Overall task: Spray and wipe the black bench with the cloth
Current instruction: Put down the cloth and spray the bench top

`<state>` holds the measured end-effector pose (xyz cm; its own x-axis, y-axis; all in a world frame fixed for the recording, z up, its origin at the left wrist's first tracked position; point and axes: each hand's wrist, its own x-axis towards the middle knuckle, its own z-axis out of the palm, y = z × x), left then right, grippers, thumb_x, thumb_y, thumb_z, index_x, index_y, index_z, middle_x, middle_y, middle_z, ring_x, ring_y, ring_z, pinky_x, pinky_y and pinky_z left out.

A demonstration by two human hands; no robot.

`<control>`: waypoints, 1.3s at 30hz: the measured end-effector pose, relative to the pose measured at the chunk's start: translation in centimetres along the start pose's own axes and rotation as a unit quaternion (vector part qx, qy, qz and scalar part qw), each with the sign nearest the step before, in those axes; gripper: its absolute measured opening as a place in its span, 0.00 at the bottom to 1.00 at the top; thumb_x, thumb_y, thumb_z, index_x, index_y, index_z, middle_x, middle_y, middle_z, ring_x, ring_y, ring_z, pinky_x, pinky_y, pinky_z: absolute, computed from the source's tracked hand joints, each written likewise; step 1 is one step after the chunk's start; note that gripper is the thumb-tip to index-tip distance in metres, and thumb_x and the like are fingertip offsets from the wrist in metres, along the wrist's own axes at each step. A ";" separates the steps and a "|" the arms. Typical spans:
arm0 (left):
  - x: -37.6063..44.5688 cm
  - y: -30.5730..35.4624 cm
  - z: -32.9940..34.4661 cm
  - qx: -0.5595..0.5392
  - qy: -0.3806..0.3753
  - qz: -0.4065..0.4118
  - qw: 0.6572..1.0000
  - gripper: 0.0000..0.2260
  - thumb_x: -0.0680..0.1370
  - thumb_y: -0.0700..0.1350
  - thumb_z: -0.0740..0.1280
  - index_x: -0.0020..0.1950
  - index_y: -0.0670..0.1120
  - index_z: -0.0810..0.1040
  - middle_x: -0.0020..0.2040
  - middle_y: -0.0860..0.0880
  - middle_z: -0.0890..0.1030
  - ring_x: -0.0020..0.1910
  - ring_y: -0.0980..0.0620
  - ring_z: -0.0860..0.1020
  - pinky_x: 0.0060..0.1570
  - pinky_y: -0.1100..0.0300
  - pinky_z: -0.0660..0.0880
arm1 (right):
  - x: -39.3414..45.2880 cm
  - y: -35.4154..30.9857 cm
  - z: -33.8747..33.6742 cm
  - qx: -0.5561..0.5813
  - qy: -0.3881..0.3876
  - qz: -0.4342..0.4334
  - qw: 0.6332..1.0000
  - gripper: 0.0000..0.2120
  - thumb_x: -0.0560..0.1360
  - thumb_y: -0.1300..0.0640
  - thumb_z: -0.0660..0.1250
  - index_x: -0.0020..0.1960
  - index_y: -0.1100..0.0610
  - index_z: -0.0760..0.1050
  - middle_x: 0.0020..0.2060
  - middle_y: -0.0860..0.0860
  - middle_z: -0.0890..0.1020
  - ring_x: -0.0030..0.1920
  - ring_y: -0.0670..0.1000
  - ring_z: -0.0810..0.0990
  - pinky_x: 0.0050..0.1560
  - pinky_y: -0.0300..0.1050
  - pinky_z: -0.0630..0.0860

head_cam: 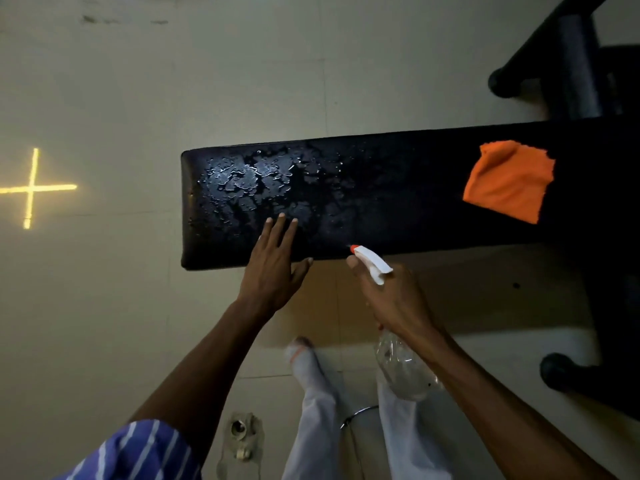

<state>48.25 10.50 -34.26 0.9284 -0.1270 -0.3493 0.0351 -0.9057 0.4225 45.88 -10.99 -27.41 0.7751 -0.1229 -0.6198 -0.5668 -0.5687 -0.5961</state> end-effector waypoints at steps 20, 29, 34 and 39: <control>8.8 18.5 3.6 0.010 -0.068 0.099 0.993 0.34 0.83 0.56 0.63 0.84 0.44 0.54 0.85 0.44 0.53 0.85 0.44 0.46 0.83 0.47 0.49 | 1.6 9.1 -16.2 0.091 0.101 0.067 0.989 0.33 0.79 0.32 0.66 0.52 0.64 0.85 0.30 0.56 0.84 0.33 0.54 0.84 0.46 0.61 0.84; 15.7 29.4 5.3 -0.059 -0.034 0.042 0.997 0.22 0.83 0.55 0.65 0.70 0.41 0.72 0.68 0.40 0.72 0.69 0.40 0.68 0.67 0.47 0.69 | 3.9 13.5 -23.3 0.188 0.120 0.031 0.974 0.36 0.69 0.19 0.61 0.57 0.49 0.82 0.35 0.46 0.87 0.34 0.43 0.83 0.37 0.47 0.79; 20.3 33.5 6.8 -0.092 -0.041 -0.063 0.993 0.25 0.80 0.58 0.68 0.57 0.35 0.78 0.57 0.34 0.79 0.61 0.36 0.75 0.59 0.45 0.71 | 6.0 14.5 -27.2 0.251 0.142 -0.043 0.956 0.24 0.69 0.19 0.64 0.63 0.25 0.75 0.41 0.46 0.87 0.38 0.44 0.85 0.38 0.38 0.78; 22.5 34.6 7.3 -0.251 -0.036 -0.182 0.950 0.16 0.76 0.56 0.75 0.40 0.44 0.79 0.34 0.48 0.80 0.32 0.50 0.76 0.25 0.64 0.67 | 8.8 13.9 -29.7 0.273 0.160 -0.096 0.944 0.34 0.69 0.19 0.66 0.59 0.47 0.75 0.41 0.56 0.86 0.39 0.56 0.86 0.47 0.68 0.83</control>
<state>67.66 -26.60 -33.61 0.7941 0.1129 -0.5972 0.5372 -0.5898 0.6029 53.10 -44.11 -26.02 0.8734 -0.3485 -0.3403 -0.3990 -0.1113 -0.9102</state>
